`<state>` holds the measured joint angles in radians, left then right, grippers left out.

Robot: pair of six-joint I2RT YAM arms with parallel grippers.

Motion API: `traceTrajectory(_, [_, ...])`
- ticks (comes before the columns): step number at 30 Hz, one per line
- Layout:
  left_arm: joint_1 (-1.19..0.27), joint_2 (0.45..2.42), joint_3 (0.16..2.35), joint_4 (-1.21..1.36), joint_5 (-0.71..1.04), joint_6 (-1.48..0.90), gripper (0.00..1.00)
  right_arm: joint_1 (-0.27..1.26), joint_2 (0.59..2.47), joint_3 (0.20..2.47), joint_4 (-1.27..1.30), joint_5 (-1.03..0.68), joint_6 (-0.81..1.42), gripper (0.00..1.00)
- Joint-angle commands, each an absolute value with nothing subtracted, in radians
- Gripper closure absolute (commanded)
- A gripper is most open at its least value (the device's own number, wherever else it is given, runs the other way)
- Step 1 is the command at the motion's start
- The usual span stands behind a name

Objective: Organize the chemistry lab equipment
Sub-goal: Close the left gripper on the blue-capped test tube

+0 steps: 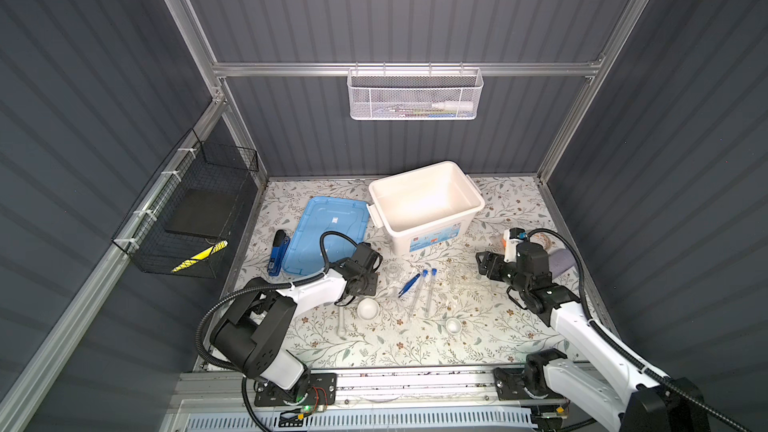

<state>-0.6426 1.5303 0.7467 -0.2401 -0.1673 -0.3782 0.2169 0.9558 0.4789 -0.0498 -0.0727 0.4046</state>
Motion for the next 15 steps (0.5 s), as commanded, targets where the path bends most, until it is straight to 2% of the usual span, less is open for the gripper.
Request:
traceTrajectory(1, [-0.650,1.477,0.763,-0.245,-0.185,-0.370,0.89,0.221,0.960,0.504,-0.027,-0.105,0.417,0.20])
traceTrajectory(15, [-0.650,1.346,0.786,-0.279,-0.241,-0.330,0.89,0.223,0.991,0.515,0.012,-0.177,0.442,0.21])
